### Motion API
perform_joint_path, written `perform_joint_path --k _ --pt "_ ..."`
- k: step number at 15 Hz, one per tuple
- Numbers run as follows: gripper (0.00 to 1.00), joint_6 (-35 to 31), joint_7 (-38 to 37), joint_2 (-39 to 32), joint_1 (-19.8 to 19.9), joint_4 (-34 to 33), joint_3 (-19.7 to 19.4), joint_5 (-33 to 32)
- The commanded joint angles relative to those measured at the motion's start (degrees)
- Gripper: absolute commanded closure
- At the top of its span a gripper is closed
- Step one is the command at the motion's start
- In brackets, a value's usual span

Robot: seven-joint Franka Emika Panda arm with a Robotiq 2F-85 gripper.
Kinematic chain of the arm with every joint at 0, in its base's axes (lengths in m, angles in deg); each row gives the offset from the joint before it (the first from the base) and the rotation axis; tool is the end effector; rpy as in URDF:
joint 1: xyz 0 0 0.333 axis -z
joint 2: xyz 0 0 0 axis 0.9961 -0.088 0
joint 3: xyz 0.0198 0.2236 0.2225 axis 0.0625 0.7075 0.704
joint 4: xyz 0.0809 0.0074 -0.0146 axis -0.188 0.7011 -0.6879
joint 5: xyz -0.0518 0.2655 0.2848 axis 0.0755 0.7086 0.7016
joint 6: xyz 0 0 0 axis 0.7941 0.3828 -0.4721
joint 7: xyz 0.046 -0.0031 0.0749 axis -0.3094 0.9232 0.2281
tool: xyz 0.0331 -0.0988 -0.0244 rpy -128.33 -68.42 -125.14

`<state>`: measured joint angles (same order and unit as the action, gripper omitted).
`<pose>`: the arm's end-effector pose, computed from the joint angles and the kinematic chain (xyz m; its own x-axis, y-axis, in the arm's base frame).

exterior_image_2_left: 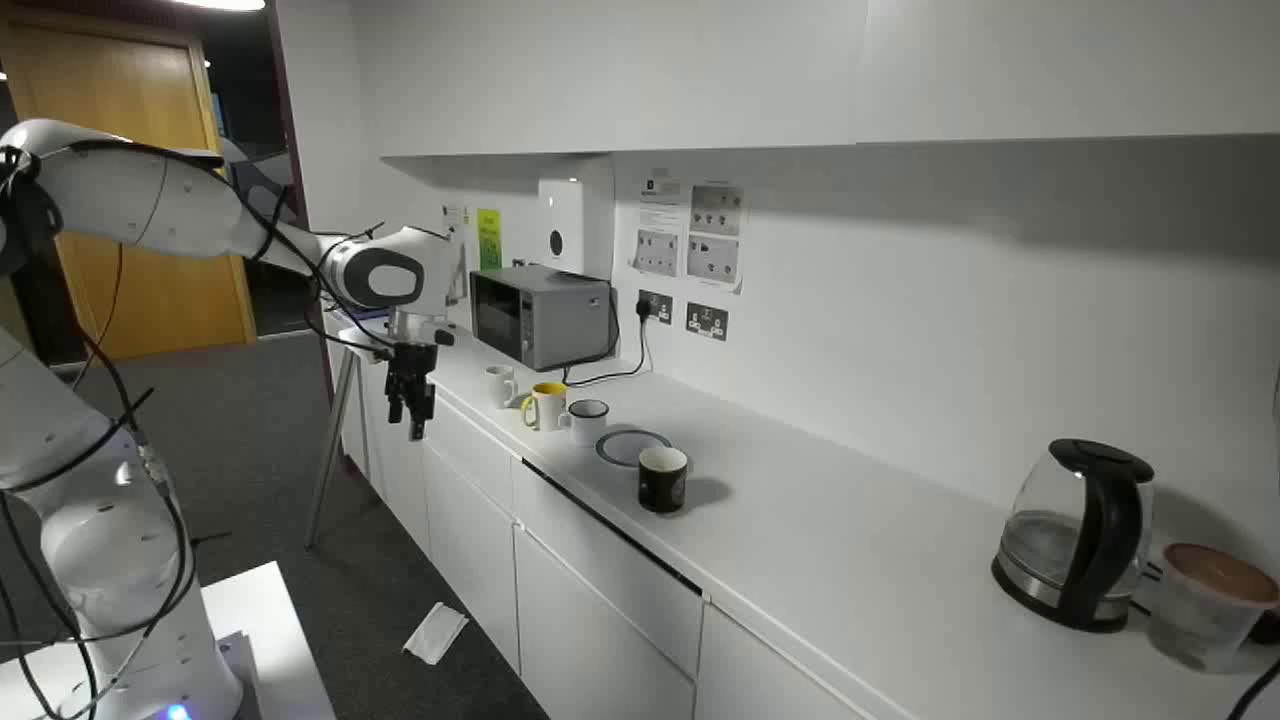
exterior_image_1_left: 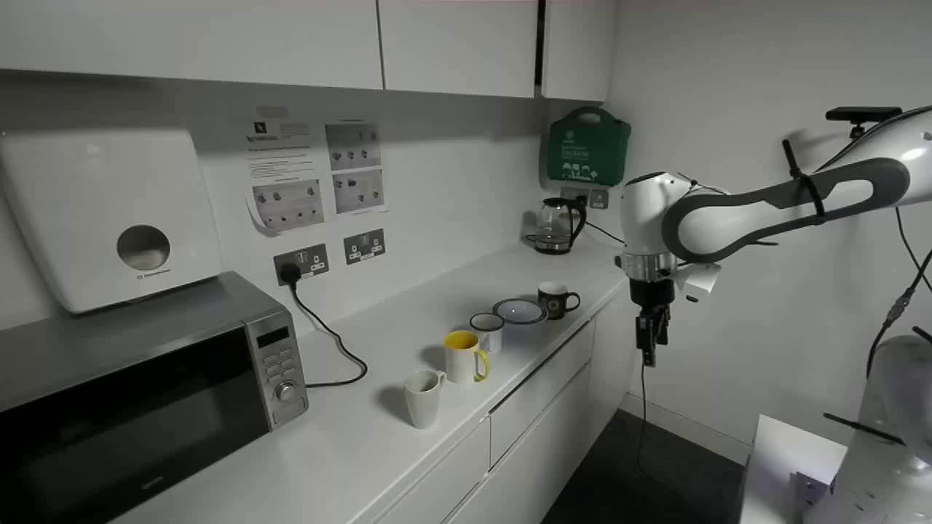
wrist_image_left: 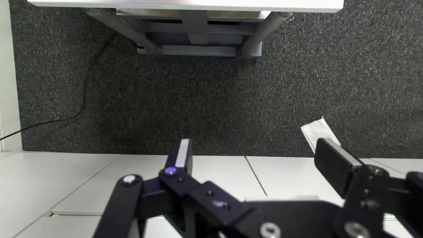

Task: Move the yellow cup

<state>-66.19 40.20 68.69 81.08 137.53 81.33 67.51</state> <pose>0.3929 0.0734 0.4467 0.9810 0.0274 -0.1922 0.0277 -0.9996 -0.0011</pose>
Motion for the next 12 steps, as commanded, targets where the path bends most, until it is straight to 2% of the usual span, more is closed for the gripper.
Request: perform_joint_path --k 1,9,10,12 --pt "0.0 0.1 0.0 0.0 -0.1 -0.1 -0.1 -0.1" --pt "0.0 0.1 0.0 0.0 -0.1 -0.1 -0.1 -0.1" --pt "0.0 0.2 -0.8 -0.3 -0.1 -0.5 -0.2 0.9" --pt "0.0 0.3 -5.3 -0.9 0.1 -1.7 -0.9 7.1"
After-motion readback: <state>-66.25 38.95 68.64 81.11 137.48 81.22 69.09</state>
